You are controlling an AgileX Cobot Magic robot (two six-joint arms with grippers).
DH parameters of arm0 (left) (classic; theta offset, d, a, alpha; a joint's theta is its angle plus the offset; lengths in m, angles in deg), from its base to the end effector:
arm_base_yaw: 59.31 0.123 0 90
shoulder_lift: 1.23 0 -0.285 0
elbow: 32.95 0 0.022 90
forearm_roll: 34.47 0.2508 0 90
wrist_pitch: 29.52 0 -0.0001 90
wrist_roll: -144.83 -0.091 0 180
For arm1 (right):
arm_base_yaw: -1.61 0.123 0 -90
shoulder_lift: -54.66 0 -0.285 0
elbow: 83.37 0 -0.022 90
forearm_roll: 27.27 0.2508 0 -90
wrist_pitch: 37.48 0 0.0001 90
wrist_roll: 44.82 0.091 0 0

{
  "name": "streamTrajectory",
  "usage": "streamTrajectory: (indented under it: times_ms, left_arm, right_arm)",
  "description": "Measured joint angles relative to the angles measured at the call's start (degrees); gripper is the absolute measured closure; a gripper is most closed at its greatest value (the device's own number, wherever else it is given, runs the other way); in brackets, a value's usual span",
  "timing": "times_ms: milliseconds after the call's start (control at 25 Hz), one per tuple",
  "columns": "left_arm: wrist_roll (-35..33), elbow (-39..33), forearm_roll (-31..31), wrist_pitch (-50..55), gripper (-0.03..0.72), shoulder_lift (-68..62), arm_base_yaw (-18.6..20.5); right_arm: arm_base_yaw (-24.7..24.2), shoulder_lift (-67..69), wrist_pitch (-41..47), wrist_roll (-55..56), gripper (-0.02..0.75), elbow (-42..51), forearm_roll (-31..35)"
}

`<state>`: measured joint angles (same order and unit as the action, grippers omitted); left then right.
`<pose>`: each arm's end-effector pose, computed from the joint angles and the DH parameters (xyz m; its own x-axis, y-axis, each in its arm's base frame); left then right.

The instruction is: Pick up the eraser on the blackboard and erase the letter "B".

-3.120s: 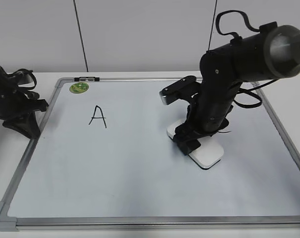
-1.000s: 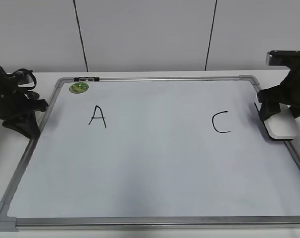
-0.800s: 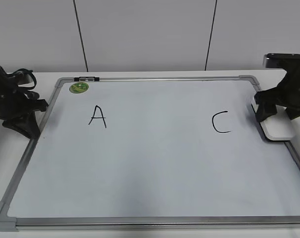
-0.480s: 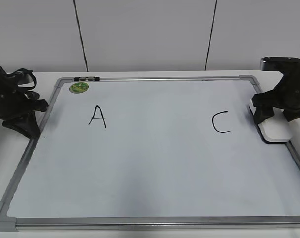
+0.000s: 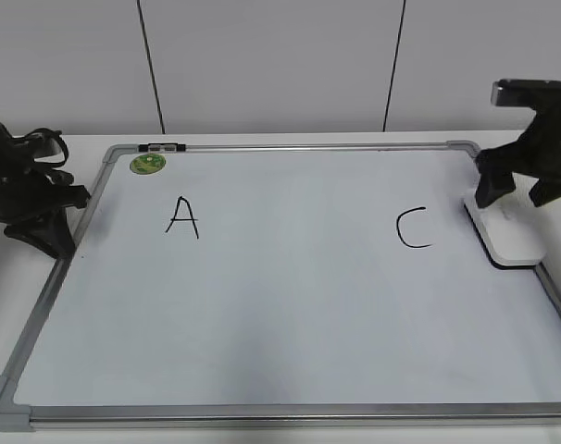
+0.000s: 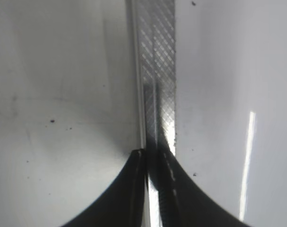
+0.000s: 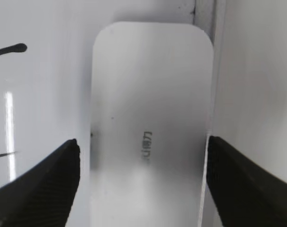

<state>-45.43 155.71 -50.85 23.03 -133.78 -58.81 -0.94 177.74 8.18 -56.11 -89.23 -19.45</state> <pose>0.4205 -0.0167 0.1230 -0.9966 -0.0065 -0.0826 0.0121 0.9748 -0.2229 0.4156 -0.0096 0.1802 -0.9500 -0.0585 -0.3067 -0.0813 0.9947 0.0622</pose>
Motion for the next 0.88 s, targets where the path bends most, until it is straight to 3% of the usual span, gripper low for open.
streamTrajectory:
  times_ms: [160, 480, 640, 880]
  left_arm:
    - [0.0, 1.7, 1.0, 1.4, 0.596, -0.6, 0.0]
    - [-0.2, 14.1, 3.0, 11.5, 0.388, -1.6, 0.0]
    - [0.4, 20.2, 3.3, 15.9, 0.372, -0.7, 0.0]
    - [1.5, 20.7, 3.3, 17.2, 0.368, 7.4, -0.2]
  right_arm:
    - [0.0, -2.5, 3.4, 0.0, 0.122, -3.7, 0.0]
    - [0.1, -8.3, 8.2, -2.3, 0.134, -5.0, 0.0]
    - [0.3, -12.9, 12.4, -2.4, 0.141, -5.0, 0.1]
    - [0.3, -19.8, 18.7, -2.6, 0.142, -5.0, 0.2]
